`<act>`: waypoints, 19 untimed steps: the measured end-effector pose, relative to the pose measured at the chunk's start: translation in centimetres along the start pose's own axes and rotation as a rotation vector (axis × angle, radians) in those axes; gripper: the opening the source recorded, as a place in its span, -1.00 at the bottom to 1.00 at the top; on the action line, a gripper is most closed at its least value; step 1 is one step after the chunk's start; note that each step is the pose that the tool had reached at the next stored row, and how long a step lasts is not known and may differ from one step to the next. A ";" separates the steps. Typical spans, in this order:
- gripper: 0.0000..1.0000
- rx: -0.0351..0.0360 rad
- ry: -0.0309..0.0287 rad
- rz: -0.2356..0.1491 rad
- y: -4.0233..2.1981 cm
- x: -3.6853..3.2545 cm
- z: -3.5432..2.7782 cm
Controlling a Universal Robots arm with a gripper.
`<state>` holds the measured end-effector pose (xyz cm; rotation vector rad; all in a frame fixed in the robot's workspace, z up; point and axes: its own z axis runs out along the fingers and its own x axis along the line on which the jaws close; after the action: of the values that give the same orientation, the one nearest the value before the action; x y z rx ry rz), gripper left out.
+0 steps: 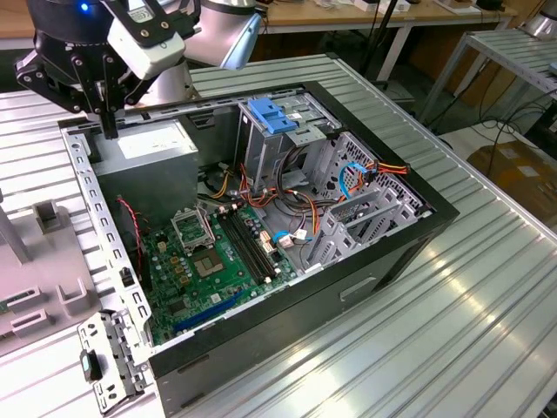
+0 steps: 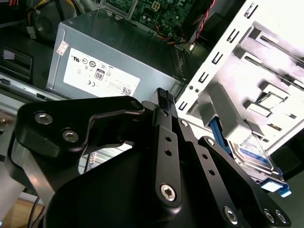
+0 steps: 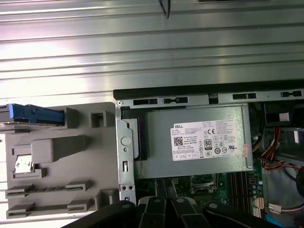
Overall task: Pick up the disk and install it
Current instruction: 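Reach for the disk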
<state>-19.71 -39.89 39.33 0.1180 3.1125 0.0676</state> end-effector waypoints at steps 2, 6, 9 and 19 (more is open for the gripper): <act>-0.79 -0.0001 0.0000 0.000 -0.01 0.07 0.00; -0.79 0.0000 0.0000 0.000 -0.01 0.19 -0.01; -0.79 0.0000 0.0000 0.000 -0.02 0.27 -0.01; -0.79 -0.0001 -0.0001 0.000 -0.07 0.90 -0.02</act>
<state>-20.62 -39.89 39.33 0.1181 3.1124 0.0677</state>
